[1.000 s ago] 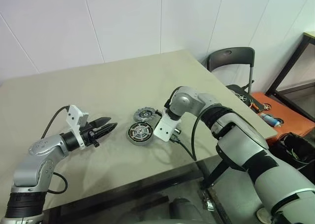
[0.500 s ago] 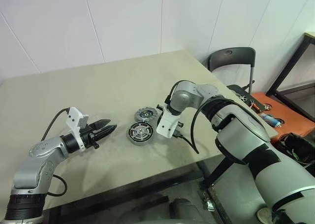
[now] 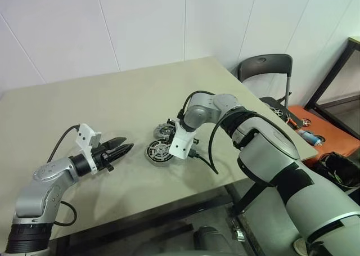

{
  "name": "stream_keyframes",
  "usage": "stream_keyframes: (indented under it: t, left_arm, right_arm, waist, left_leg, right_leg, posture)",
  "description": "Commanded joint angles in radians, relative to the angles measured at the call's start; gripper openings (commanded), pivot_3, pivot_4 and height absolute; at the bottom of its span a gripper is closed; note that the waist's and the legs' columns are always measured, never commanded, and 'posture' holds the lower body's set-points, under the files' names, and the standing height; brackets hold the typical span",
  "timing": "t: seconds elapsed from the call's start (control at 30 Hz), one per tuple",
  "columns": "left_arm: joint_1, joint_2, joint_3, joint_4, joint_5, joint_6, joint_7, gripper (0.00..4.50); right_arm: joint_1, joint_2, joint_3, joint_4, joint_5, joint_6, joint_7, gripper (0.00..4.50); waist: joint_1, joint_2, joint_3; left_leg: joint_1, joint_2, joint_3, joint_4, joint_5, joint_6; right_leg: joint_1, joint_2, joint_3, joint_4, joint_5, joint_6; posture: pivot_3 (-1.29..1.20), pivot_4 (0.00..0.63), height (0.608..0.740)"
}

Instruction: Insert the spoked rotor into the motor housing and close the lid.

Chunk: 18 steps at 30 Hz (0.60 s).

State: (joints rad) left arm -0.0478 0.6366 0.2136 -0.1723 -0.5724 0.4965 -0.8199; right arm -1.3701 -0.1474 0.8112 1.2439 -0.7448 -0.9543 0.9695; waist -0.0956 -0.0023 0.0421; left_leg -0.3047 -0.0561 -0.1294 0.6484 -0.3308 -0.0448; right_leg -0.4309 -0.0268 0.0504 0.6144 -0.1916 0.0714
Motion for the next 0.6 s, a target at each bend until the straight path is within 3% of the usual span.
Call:
stream_keyframes:
  t: [0.03,0.6]
  left_arm:
    - [-0.007,0.005,0.023,-0.035,-0.01,0.001,0.008,2.04]
    - [0.001,0.008,0.028,-0.035,-0.013,-0.003,0.018,2.04]
  right_arm:
    - [0.001,0.009,-0.007,0.005,0.008,-0.014,0.004,1.34]
    - [0.054,0.026,-0.023,-0.028,0.042,-0.05,0.055,1.34]
  waist:
    - [0.0,0.0,0.0]
    - [-0.004,-0.001,-0.001]
  left_leg:
    - [0.0,0.0,0.0,0.0,0.0,0.0]
    - [0.006,0.001,0.0,0.0,0.0,0.0]
  right_leg:
    - [0.0,0.0,0.0,0.0,0.0,0.0]
    - [0.004,0.001,0.0,0.002,0.0,-0.001]
  posture:
    - [0.0,0.0,0.74]
    - [0.0,0.0,0.74]
